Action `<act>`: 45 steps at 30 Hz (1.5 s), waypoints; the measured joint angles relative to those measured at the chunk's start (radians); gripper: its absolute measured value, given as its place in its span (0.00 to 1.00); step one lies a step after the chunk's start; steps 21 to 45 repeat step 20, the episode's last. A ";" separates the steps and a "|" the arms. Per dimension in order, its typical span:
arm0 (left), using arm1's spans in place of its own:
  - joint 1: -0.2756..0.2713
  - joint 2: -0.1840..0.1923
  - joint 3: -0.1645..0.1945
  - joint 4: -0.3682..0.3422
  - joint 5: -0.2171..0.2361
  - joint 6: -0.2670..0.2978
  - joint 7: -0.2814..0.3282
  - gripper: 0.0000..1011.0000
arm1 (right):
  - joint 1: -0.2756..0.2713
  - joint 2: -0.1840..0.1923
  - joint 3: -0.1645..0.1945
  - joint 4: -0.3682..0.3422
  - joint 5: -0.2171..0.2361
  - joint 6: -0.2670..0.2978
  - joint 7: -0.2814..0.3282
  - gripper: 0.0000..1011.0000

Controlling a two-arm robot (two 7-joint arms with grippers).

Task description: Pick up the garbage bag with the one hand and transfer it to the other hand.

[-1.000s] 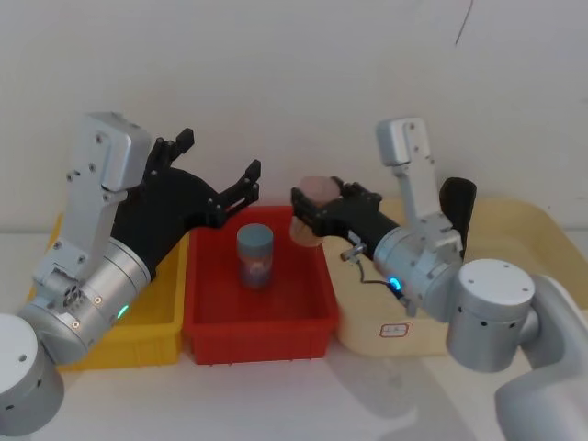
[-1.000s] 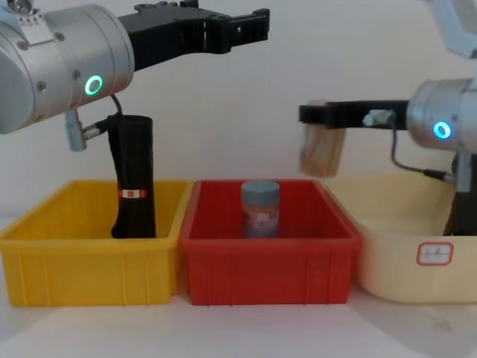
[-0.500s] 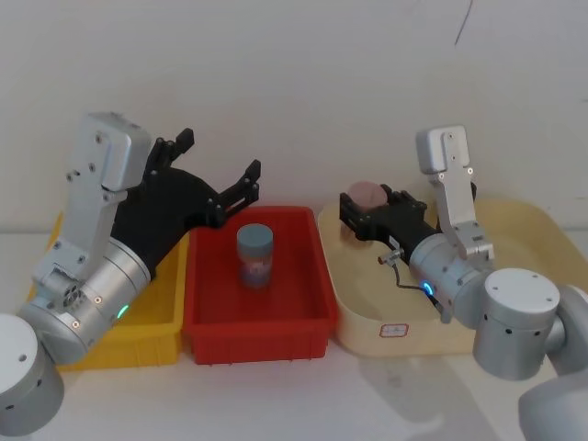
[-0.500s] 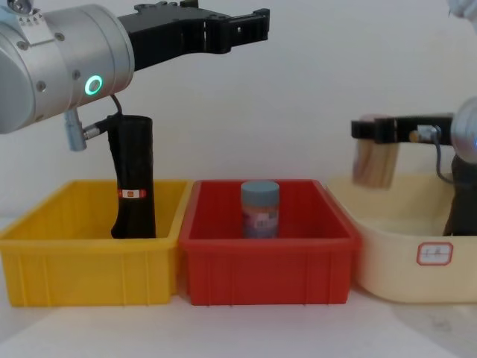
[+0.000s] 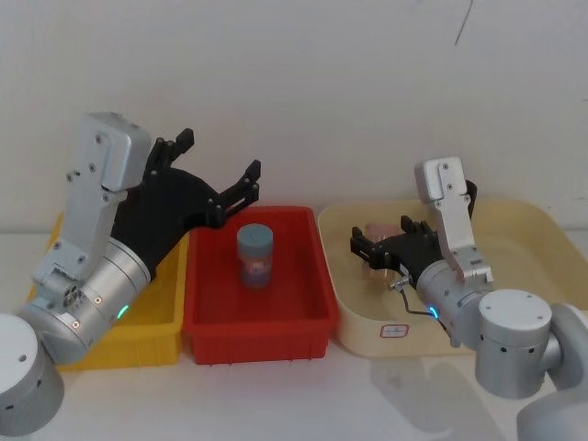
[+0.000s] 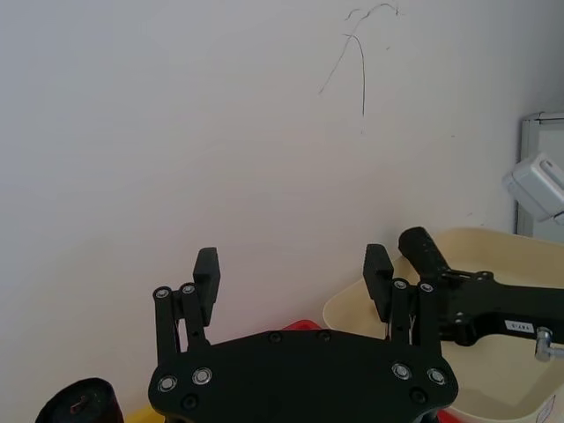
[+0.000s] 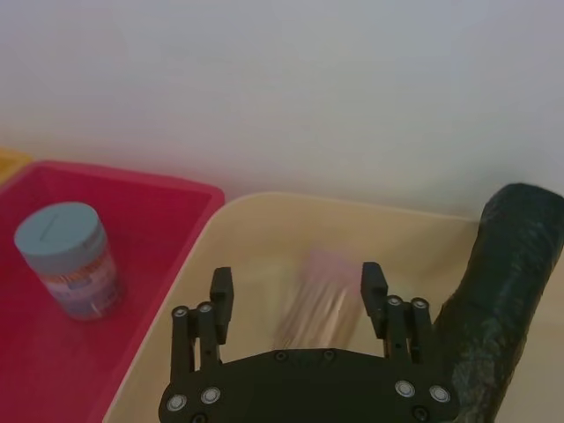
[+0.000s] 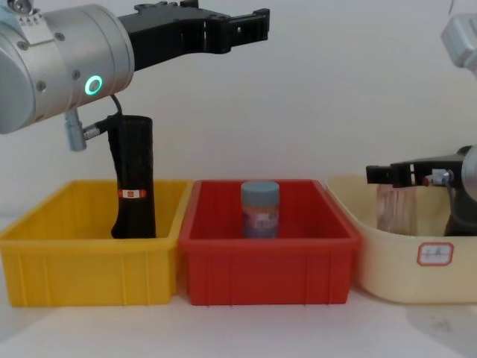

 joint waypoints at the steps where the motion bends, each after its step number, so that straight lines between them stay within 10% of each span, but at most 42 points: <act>1: 0.000 0.000 0.000 0.000 0.000 0.000 0.000 0.99 | -0.001 -0.001 0.000 0.002 -0.002 0.001 -0.001 0.88; 20: 0.000 0.000 0.000 0.000 0.000 0.000 0.000 0.99 | -0.061 -0.070 0.016 -0.099 0.032 -0.002 -0.004 0.99; 45: 0.000 0.000 0.000 0.000 0.000 0.000 0.000 0.99 | -0.061 -0.070 0.016 -0.099 0.032 -0.002 -0.004 0.99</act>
